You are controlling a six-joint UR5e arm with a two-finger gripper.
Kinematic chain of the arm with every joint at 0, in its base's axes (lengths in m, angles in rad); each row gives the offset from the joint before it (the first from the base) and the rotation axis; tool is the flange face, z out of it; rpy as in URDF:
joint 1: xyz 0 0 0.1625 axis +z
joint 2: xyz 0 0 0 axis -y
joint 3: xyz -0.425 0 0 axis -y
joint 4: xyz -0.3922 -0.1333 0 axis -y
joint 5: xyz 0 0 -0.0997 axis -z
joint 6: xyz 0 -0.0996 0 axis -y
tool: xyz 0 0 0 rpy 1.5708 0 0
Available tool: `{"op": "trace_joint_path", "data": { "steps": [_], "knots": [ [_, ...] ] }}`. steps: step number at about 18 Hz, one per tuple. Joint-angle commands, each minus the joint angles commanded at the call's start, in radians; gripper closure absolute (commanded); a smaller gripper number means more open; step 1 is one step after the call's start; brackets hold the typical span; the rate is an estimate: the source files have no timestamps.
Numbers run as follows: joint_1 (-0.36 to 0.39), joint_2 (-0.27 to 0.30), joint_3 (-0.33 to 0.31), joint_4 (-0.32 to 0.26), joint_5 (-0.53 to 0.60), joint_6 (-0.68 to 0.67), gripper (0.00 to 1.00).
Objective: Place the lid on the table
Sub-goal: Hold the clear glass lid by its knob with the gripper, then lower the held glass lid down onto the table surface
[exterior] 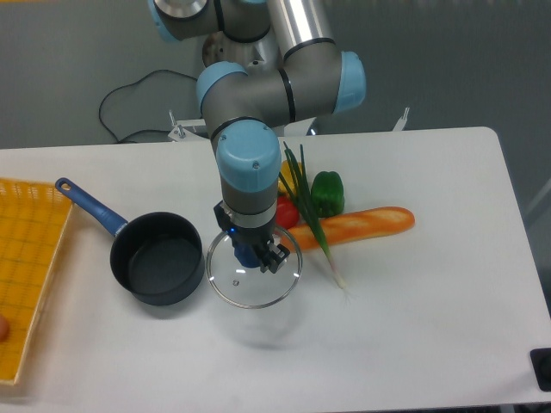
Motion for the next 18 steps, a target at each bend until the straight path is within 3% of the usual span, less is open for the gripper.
{"op": "trace_joint_path", "data": {
  "steps": [18],
  "knots": [
    [0.029,-0.063,0.052,0.009,0.002,0.02,0.57]
  ]
}}
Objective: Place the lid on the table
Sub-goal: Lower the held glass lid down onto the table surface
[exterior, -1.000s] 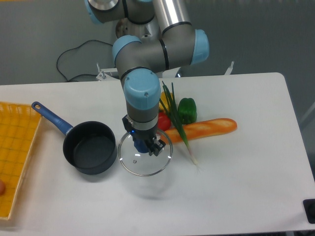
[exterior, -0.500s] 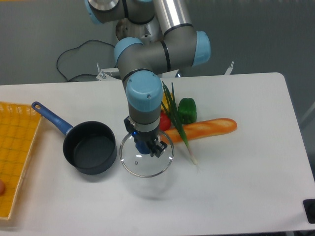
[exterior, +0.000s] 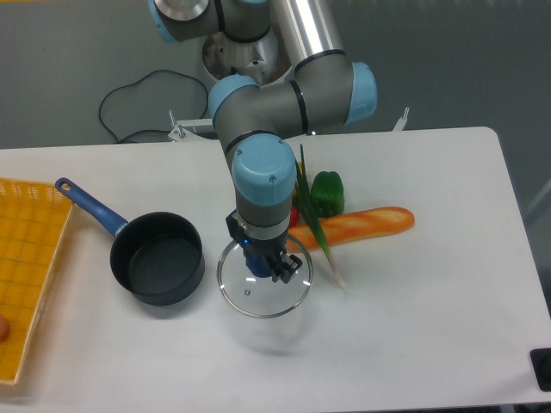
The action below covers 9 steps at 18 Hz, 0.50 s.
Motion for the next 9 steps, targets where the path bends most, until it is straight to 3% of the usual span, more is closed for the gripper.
{"op": "trace_joint_path", "data": {
  "steps": [9],
  "knots": [
    [0.002,-0.058,0.037,0.023,0.0,0.0,0.57]
  ]
}}
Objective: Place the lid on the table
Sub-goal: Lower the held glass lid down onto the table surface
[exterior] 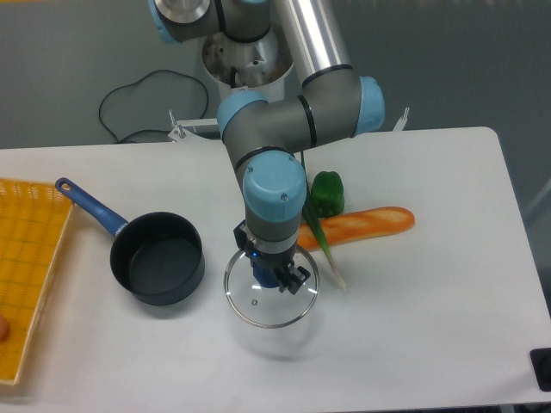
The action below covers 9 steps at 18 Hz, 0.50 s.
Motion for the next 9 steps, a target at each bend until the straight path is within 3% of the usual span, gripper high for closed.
{"op": "trace_joint_path", "data": {
  "steps": [9],
  "knots": [
    [0.005,-0.054,0.006,0.029,-0.009,0.008,0.57]
  ]
}}
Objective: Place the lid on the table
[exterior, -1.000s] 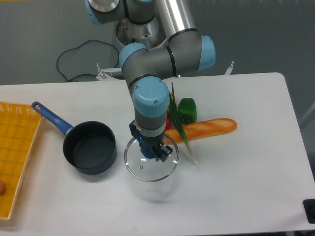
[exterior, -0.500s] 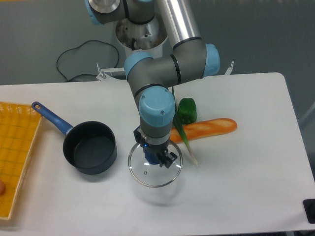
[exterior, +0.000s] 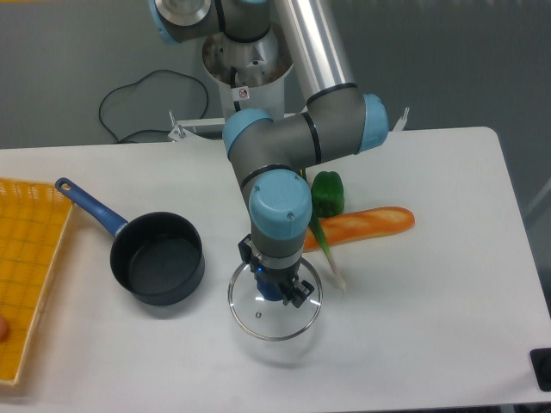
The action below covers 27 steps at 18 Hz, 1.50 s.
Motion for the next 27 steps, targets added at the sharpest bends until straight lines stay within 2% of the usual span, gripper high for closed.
{"op": "trace_joint_path", "data": {
  "steps": [3,13,27],
  "knots": [
    [0.003,-0.014,0.0,0.009,-0.032,0.003,0.57],
    [0.003,-0.054,0.002,0.017,-0.031,0.003,0.57],
    [0.0,-0.077,-0.002,0.035,-0.028,0.003,0.57]
  ]
}}
